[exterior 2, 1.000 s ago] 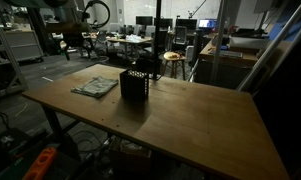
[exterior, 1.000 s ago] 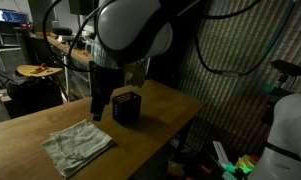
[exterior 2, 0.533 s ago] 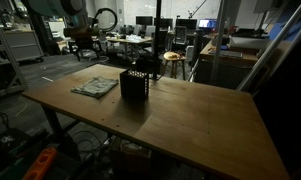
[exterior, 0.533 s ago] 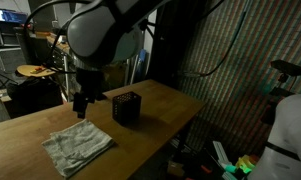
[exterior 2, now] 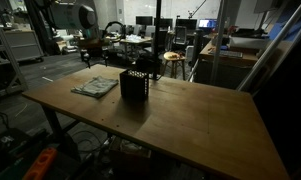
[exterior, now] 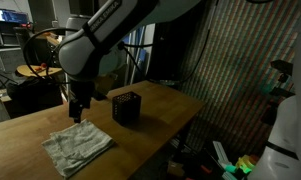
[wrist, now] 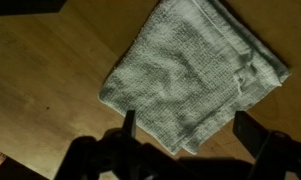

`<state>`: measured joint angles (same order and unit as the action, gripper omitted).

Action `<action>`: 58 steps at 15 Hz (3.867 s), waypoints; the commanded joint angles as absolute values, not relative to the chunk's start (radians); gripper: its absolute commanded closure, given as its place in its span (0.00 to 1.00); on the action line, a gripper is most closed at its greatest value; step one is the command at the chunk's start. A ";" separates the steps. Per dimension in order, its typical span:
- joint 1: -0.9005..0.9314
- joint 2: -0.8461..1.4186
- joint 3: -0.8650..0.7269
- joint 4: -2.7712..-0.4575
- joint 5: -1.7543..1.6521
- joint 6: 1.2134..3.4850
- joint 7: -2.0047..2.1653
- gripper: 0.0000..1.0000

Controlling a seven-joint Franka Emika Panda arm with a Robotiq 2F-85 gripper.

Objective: Pick up the cloth on the counter and put it in the box

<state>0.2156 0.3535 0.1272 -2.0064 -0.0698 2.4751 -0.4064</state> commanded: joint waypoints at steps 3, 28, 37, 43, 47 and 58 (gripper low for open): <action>0.205 0.501 0.158 -1.888 -0.102 2.456 -0.365 0.00; 0.221 0.703 0.176 -1.886 -0.101 2.558 -0.280 0.51; 0.200 0.605 0.187 -2.002 -0.087 2.567 -0.274 1.00; 0.158 0.473 0.190 -2.127 -0.075 2.583 -0.283 0.98; 0.126 0.375 0.189 -2.187 -0.065 2.580 -0.292 0.98; 0.021 0.127 0.154 -2.255 0.036 2.548 -0.315 0.98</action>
<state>0.0397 0.2245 0.1659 -2.2196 -0.0084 2.5597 -0.2956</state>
